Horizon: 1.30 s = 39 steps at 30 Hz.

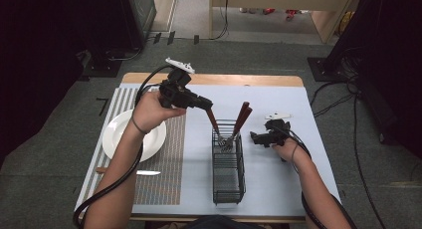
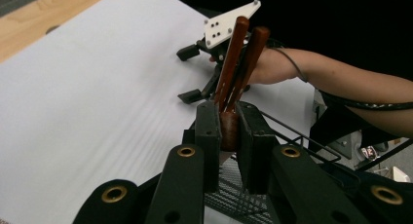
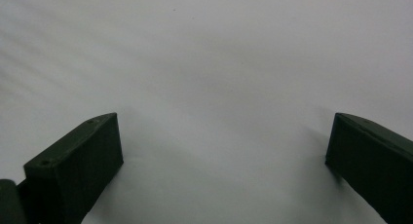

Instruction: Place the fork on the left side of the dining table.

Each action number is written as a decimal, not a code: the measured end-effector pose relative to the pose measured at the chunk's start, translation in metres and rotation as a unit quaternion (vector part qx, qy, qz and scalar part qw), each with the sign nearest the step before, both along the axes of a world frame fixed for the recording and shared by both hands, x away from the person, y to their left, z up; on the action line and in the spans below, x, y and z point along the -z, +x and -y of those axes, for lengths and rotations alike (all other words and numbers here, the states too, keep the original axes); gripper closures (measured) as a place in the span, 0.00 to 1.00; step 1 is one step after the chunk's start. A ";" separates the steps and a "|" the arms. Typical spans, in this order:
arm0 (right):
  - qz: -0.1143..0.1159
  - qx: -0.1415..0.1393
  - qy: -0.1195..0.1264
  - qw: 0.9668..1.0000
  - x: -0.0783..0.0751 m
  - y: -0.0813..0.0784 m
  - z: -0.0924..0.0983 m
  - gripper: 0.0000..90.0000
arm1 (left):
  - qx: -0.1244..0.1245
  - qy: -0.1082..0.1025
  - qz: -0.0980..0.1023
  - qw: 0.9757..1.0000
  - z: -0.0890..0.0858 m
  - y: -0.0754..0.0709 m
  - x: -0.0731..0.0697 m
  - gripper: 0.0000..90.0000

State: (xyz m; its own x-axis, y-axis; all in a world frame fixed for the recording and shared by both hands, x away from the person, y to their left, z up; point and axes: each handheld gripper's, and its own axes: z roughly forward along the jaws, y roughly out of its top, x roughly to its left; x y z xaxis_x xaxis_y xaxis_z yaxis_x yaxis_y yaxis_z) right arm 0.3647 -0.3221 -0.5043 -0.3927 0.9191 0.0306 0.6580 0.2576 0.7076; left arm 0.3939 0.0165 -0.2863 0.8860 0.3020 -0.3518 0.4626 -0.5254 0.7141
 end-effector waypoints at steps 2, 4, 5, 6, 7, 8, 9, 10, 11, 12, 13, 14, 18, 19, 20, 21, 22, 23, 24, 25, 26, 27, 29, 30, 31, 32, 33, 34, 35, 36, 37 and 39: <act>0.000 0.000 0.000 1.000 0.000 0.000 0.000 0.00 | -0.003 -0.005 0.006 1.000 -0.002 -0.002 -0.003 0.91; 0.000 0.000 0.000 1.000 0.000 0.000 0.000 0.00 | -0.003 -0.011 0.005 1.000 -0.005 -0.002 -0.004 0.91; 0.000 0.000 0.000 1.000 0.000 0.000 0.000 0.00 | -0.009 -0.015 0.005 1.000 -0.008 -0.001 -0.005 0.91; 0.000 0.000 0.000 1.000 0.000 0.000 0.000 0.00 | -0.009 -0.015 0.005 1.000 -0.008 -0.001 -0.005 0.91; 0.000 0.000 0.000 1.000 0.000 0.000 0.000 0.00 | -0.013 -0.017 0.004 1.000 -0.009 -0.001 -0.005 0.91; 0.000 0.000 0.000 1.000 0.000 0.000 0.000 0.00 | -0.014 -0.027 0.006 1.000 -0.013 -0.002 -0.008 0.91; 0.000 0.000 0.000 1.000 0.000 0.000 0.000 0.00 | -0.014 -0.027 0.006 1.000 -0.013 -0.002 -0.008 0.91; 0.000 0.000 0.000 1.000 0.000 0.000 0.000 0.00 | -0.013 -0.030 0.005 0.999 -0.013 -0.002 -0.010 0.91; 0.000 0.000 0.000 1.000 0.000 0.000 0.000 0.00 | -0.013 -0.036 0.008 0.999 -0.015 -0.003 -0.012 0.91; 0.000 0.000 0.000 1.000 0.000 0.000 0.000 0.00 | -0.013 -0.040 0.009 0.999 -0.016 -0.004 -0.013 0.91; 0.000 0.000 0.000 1.000 0.000 0.000 0.000 0.00 | -0.018 -0.043 0.016 0.999 -0.019 -0.005 -0.017 0.91; 0.000 0.000 0.000 1.000 0.000 0.000 0.000 0.00 | -0.020 -0.044 0.020 0.999 -0.021 -0.006 -0.019 0.91; 0.000 0.000 0.000 1.000 0.000 0.000 0.000 0.00 | -0.025 -0.052 0.027 0.998 -0.027 -0.008 -0.026 0.91; 0.000 0.000 0.000 1.000 0.000 0.000 0.000 0.00 | -0.027 -0.056 0.028 0.998 -0.029 -0.009 -0.027 0.91; 0.000 0.000 0.000 1.000 0.000 0.000 0.000 0.00 | -0.034 -0.063 0.031 0.997 -0.034 -0.010 -0.030 0.91; 0.000 0.000 0.000 1.000 0.000 0.000 0.000 0.00 | -0.034 -0.063 0.031 0.997 -0.034 -0.010 -0.030 0.91; 0.000 0.000 0.000 1.000 0.000 0.000 0.000 0.00 | -0.038 -0.066 0.031 0.997 -0.037 -0.010 -0.032 0.91; 0.000 0.000 0.000 1.000 0.000 0.000 0.000 0.00 | -0.038 -0.068 0.033 0.996 -0.039 -0.010 -0.033 0.91; 0.000 0.000 0.000 1.000 0.000 0.000 0.000 0.00 | -0.041 -0.072 0.034 0.996 -0.042 -0.011 -0.035 0.91; 0.000 0.000 0.000 1.000 0.000 0.000 0.000 0.00 | -0.043 -0.075 0.035 0.996 -0.044 -0.011 -0.036 0.91; 0.000 0.000 0.000 1.000 0.000 0.000 0.000 0.00 | -0.046 -0.079 0.038 0.995 -0.047 -0.012 -0.038 0.91; 0.000 0.000 0.000 1.000 0.000 0.000 0.000 0.00 | -0.048 -0.082 0.040 0.995 -0.049 -0.012 -0.040 0.91; 0.000 0.000 0.000 1.000 0.000 0.000 0.000 0.00 | -0.050 -0.091 0.042 0.994 -0.054 -0.013 -0.043 0.91; 0.000 0.000 0.000 1.000 0.000 0.000 0.000 0.00 | -0.053 -0.096 0.044 0.993 -0.058 -0.014 -0.045 0.91; 0.000 0.000 0.000 1.000 0.000 0.000 0.000 0.00 | -0.053 -0.096 0.044 0.993 -0.058 -0.014 -0.045 0.91; 0.000 0.000 0.000 1.000 0.000 0.000 0.000 0.00 | -0.055 -0.097 0.047 0.993 -0.061 -0.015 -0.046 0.91; 0.000 0.000 0.000 1.000 0.000 0.000 0.000 0.00 | -0.058 -0.099 0.048 0.992 -0.063 -0.015 -0.047 0.91; 0.000 0.000 0.000 1.000 0.000 0.000 0.000 0.00 | -0.059 -0.102 0.046 0.992 -0.066 -0.015 -0.047 0.91; 0.000 0.000 0.000 1.000 0.000 0.000 0.000 0.00 | -0.059 -0.105 0.045 0.992 -0.069 -0.015 -0.048 0.91; 0.000 0.000 0.000 1.000 0.000 0.000 0.000 0.00 | -0.062 -0.114 0.042 0.991 -0.075 -0.014 -0.050 0.91; 0.000 0.000 0.000 1.000 0.000 0.000 0.000 0.00 | -0.062 -0.114 0.042 0.991 -0.075 -0.014 -0.050 0.91; 0.000 0.000 0.000 1.000 0.000 0.000 0.000 0.00 | -0.069 -0.116 0.046 0.990 -0.081 -0.014 -0.050 0.91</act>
State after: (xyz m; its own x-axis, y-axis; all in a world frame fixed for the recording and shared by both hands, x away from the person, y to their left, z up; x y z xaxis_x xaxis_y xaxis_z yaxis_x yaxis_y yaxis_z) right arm 0.3647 -0.3221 -0.5043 -0.3928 0.9191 0.0305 0.6582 0.2578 0.7073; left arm 0.3797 0.0979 -0.2360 0.8733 0.3425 -0.3466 0.4466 -0.2784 0.8503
